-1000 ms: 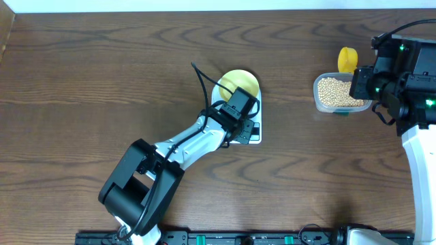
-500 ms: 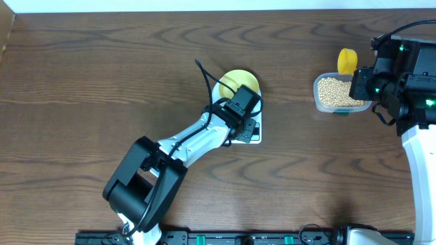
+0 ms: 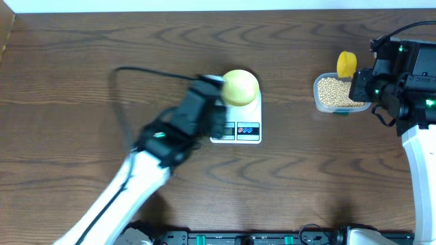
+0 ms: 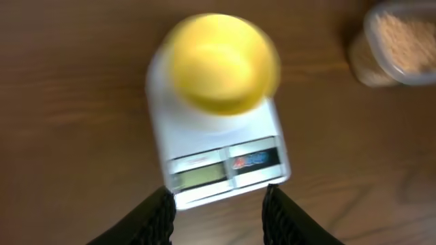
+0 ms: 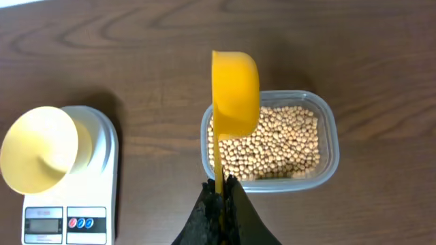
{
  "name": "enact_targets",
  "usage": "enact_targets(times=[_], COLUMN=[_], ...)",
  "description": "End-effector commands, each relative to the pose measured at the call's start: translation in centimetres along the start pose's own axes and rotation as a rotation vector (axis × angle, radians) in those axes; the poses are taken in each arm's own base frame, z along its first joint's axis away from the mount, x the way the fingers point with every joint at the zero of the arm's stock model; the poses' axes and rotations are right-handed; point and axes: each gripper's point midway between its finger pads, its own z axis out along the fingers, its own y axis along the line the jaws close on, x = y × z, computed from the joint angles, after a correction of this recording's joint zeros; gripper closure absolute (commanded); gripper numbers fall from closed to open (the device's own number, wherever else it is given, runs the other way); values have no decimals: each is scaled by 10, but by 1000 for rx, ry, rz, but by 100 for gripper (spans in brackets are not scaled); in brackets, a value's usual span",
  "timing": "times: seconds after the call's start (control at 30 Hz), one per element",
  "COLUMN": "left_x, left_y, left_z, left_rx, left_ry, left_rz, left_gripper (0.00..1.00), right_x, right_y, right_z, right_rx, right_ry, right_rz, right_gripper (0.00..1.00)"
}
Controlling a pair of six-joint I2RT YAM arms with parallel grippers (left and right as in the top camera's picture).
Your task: Scoop item into bowl and weigh 50g on scale
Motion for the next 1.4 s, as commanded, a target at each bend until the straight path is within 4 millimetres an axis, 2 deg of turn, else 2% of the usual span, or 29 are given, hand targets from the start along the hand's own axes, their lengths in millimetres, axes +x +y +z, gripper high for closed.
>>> enact_targets(times=[0.0,0.07,0.17,0.2,0.33,0.6,0.73,0.9,1.1,1.27,1.37], left_x=[-1,11,22,24,28,32,32,32,32,32,32], left_y=[60,62,64,70,88,90,90,90,90,90,90], left_z=[-26,-27,-18,-15,-5,1,1,1,1,1,1], left_rx=[-124,-48,-32,-61,-162,-166,-166,-166,-166,-166,-166], left_ry=[0,66,113,122,150,175,175,175,175,175,175], left_rz=[-123,-80,-70,-70,-67,-69,-69,-69,-69,-69,-69], left_gripper=[56,56,20,4,4,4,4,3,3,3,3], right_x=[-6,-10,-15,-15,-17,-19,-20,-22,-28,-34,-43], right_y=[-1,-1,-1,-1,-1,-4,-19,-27,-52,-53,-48], right_z=[-3,-3,-3,-3,-3,-4,-5,-5,-1,0,0], right_rx=[5,5,4,4,4,21,110,144,183,183,149], right_ry=[-15,-31,-51,-52,-59,-71,-74,-83,-106,-129,-163], right_rz=[1,-1,-12,-20,-28,-28,-24,-17,109,121,115], right_gripper=[99,99,99,99,99,99,99,99,99,99,99])
